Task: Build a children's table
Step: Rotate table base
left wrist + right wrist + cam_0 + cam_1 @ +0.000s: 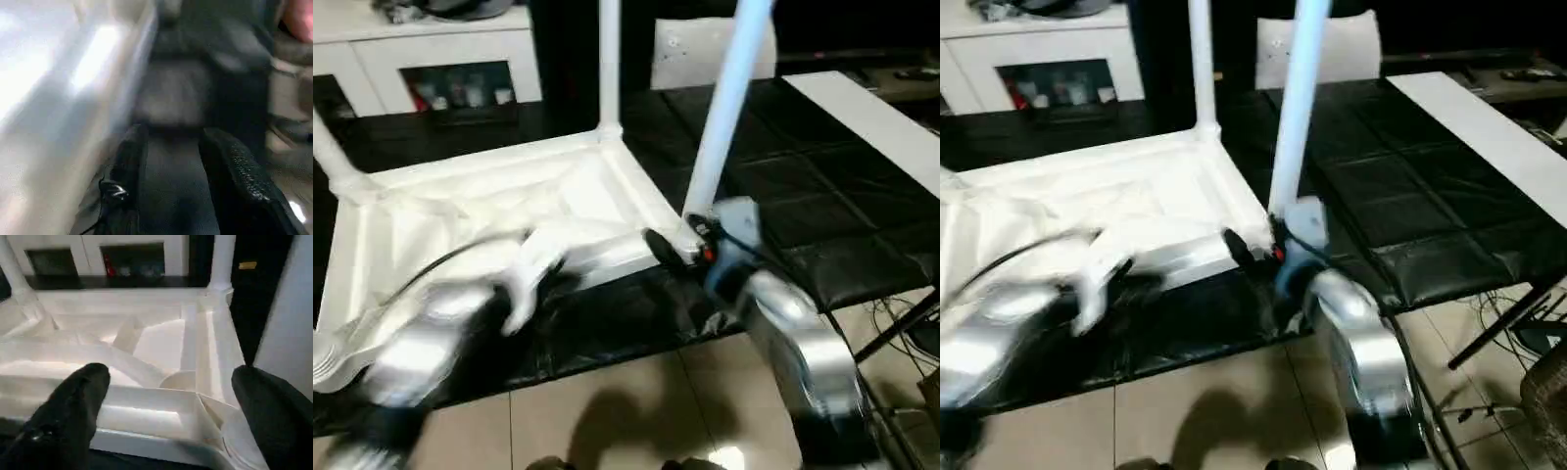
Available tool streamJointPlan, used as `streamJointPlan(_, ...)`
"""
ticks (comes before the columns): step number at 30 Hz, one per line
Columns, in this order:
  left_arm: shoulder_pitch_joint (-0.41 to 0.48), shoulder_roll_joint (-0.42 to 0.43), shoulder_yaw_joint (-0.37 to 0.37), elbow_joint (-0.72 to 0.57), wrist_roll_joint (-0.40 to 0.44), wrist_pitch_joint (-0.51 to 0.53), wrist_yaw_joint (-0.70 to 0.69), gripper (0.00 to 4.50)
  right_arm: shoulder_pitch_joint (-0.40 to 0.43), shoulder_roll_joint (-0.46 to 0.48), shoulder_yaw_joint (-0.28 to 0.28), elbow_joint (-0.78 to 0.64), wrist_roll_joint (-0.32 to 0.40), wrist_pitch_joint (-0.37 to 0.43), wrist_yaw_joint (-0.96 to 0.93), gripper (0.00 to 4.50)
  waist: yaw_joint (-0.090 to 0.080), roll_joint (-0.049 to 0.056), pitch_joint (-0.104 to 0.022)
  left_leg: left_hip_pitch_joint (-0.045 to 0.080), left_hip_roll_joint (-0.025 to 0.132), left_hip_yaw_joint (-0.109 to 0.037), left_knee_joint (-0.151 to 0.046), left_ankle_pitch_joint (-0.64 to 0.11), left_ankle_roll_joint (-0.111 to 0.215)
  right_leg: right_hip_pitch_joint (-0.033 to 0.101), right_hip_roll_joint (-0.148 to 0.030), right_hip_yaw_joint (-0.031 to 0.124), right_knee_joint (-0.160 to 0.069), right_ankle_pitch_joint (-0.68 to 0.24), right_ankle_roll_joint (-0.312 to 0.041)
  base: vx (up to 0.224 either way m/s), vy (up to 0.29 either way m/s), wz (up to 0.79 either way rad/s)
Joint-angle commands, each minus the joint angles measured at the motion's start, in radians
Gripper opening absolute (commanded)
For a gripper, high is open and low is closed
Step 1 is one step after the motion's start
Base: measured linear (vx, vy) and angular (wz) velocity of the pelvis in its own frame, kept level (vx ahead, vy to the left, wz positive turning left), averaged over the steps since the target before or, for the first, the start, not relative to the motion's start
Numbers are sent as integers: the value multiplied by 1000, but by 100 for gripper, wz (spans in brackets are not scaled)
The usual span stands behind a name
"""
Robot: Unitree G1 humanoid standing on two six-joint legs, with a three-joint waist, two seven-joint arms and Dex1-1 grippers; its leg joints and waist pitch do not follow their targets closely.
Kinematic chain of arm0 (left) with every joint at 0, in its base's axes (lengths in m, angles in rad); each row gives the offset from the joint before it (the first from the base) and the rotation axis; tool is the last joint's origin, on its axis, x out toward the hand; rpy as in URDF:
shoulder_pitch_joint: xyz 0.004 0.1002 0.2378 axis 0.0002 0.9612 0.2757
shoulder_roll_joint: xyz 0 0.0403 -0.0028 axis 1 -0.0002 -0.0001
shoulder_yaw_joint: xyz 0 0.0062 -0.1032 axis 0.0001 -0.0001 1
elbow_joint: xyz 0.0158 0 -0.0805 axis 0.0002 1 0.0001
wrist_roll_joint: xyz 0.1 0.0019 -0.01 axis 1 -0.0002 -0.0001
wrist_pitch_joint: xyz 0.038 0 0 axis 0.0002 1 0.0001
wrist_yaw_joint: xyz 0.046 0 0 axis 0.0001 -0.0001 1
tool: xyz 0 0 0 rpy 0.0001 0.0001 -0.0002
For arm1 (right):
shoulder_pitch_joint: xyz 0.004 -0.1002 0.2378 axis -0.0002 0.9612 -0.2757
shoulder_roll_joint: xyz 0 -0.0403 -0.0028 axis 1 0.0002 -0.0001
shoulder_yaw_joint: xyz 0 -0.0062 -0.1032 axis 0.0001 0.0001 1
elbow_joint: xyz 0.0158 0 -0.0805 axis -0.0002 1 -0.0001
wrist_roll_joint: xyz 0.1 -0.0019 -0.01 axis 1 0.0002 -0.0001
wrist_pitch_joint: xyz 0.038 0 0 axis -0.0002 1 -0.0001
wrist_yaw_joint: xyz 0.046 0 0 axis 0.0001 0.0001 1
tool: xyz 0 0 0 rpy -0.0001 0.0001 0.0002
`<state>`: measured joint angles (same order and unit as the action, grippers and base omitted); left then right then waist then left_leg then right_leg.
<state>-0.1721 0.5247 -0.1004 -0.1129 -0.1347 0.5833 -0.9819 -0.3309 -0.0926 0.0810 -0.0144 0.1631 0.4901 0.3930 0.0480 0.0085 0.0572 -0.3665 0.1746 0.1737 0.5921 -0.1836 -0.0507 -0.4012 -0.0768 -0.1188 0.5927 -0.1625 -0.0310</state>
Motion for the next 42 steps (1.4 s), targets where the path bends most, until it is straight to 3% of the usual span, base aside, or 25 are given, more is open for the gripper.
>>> streamJointPlan(1,23,24,1,-97,-19,87,-8,185,-49,-4,9,93,-9,16,24,444,-5,12,-56,24,60,-22,-75,-303,-8,37,-78,75,-79,-382,-149,0,0,0)
streamJointPlan(2,43,29,2,-131,-10,144,18,185,-98,-5,11,167,-22,6,22,444,-7,13,-54,18,59,-25,-78,-312,-14,42,-79,73,-78,-402,-148,0,0,0)
streamJointPlan(4,53,29,0,-144,6,168,40,185,-125,-1,3,212,-23,7,10,444,-5,14,-50,25,56,-24,-76,-338,-19,35,-77,73,-89,-441,-129,0,0,0)
streamJointPlan(5,56,29,-1,-149,11,175,47,185,-133,1,-1,225,-22,7,7,444,-4,14,-50,25,56,-26,-77,-347,-23,36,-77,73,-89,-451,-120,0,0,0)
streamJointPlan(6,53,10,-4,-129,69,194,125,185,-188,7,-31,321,-35,-29,-51,444,-4,13,-52,22,57,-29,-79,-345,-25,41,-76,71,-88,-447,-109,0,0,0)
streamJointPlan(7,51,-1,-7,-119,104,209,185,185,-226,11,-57,389,-37,-54,-92,444,-15,13,-51,21,57,-33,-80,-363,-37,38,-76,70,-85,-447,-116,0,0,0)
streamJointPlan(10,49,-6,-8,-125,111,237,222,185,-251,8,-72,439,-44,-85,-118,444,-13,14,-54,26,53,-30,-74,-362,-35,35,-76,72,-89,-448,-109,0,0,0)
streamJointPlan(12,30,-50,-21,-83,139,191,307,185,-327,-37,-156,585,-61,-178,-254,444,-12,15,-55,31,52,-28,-71,-372,-37,31,-73,69,-91,-444,-112,0,0,0)
streamJointPlan(14,6,-78,-23,-38,161,138,354,185,-359,-81,-220,640,-46,-217,-310,444,1,14,-60,39,51,-21,-66,-358,-35,25,-72,74,-91,-409,-119,0,0,0)
streamJointPlan(16,-11,-86,-28,-12,177,101,376,185,-376,-115,-244,671,-40,-239,-330,444,10,13,-61,41,51,-18,-65,-351,-33,23,-68,76,-88,-378,-122,0,0,0)
streamJointPlan(18,-33,-105,-26,21,189,56,402,185,-395,-152,-265,715,-30,-263,-340,444,18,5,-69,22,51,-15,-66,-276,-21,38,-67,80,-68,-277,-134,0,0,0)
streamJointPlan(21,-68,-149,-22,58,184,-20,442,185,-415,-210,-286,765,-18,-287,-299,444,30,2,-74,20,48,-9,-59,-213,-2,42,-65,82,-61,-211,-145,0,0,0)
streamJointPlan(22,-68,-162,-21,48,176,-32,449,185,-417,-217,-281,774,-13,-295,-263,444,30,4,-74,9,45,-11,-58,-196,6,52,-68,80,-59,-201,-147,0,0,0)
streamJointPlan(23,-65,-173,-16,37,169,-31,458,185,-415,-218,-275,771,-9,-295,-237,444,26,-2,-75,2,43,-12,-56,-187,20,58,-71,79,-59,-205,-148,0,0,0)
streamJointPlan(25,-51,-208,6,9,145,-32,487,185,-411,-218,-258,771,-4,-305,-168,444,18,-7,-73,-5,43,-10,-53,-185,40,60,-74,77,-62,-224,-156,0,0,0)
streamJointPlan(26,-46,-211,8,3,140,-38,491,185,-407,-217,-252,765,-3,-308,-156,444,12,0,-74,-6,44,-13,-52,-178,48,60,-77,75,-65,-243,-163,0,0,0)
streamJointPlan(28,-10,-230,25,-35,123,-46,514,213,-372,-209,-224,715,4,-301,-96,448,-2,-4,-74,-12,48,-14,-50,-172,64,62,-75,75,-66,-233,-173,0,0,0)
streamJointPlan(29,56,-265,65,-97,112,-55,566,213,-305,-204,-178,620,17,-282,-32,448,-7,0,-75,-9,47,-13,-48,-173,73,59,-71,73,-67,-240,-179,0,0,0)
streamJointPlan(30,86,-282,87,-122,113,-63,596,213,-274,-201,-162,576,28,-273,-3,448,-8,-2,-76,-12,51,-13,-48,-165,77,64,-72,74,-65,-222,-179,0,0,0)
streamJointPlan(33,211,-317,149,-215,115,-98,657,213,-164,-186,-117,419,81,-222,75,448,-8,3,-72,-12,59,-14,-51,-179,96,56,-67,73,-77,-264,-160,0,0,0)
streamJointPlan(34,235,-321,158,-232,116,-105,662,213,-145,-183,-110,392,90,-208,84,448,-8,6,-69,-8,59,-13,-54,-198,94,47,-59,71,-84,-303,-152,0,0,0)
streamJointPlan(36,289,-341,191,-271,118,-130,687,213,-98,-181,-81,332,105,-191,122,448,-5,6,-64,-5,62,-14,-58,-239,78,44,-58,70,-90,-358,-139,0,0,0)
streamJointPlan(37,329,-364,220,-298,121,-149,716,213,-61,-174,-59,279,130,-174,155,448,-1,8,-56,2,63,-15,-61,-291,62,36,-57,69,-99,-424,-116,0,0,0)
streamJointPlan(40,379,-406,262,-330,140,-188,787,213,-7,-168,-12,191,169,-144,212,448,-1,9,-49,9,65,-21,-67,-363,38,32,-56,67,-114,-500,-74,0,0,0)
streamJointPlan(42,396,-441,285,-351,152,-213,851,213,16,-167,14,149,171,-130,231,448,-6,8,-45,17,56,-26,-67,-427,17,29,-56,59,-128,-587,-31,0,0,0)
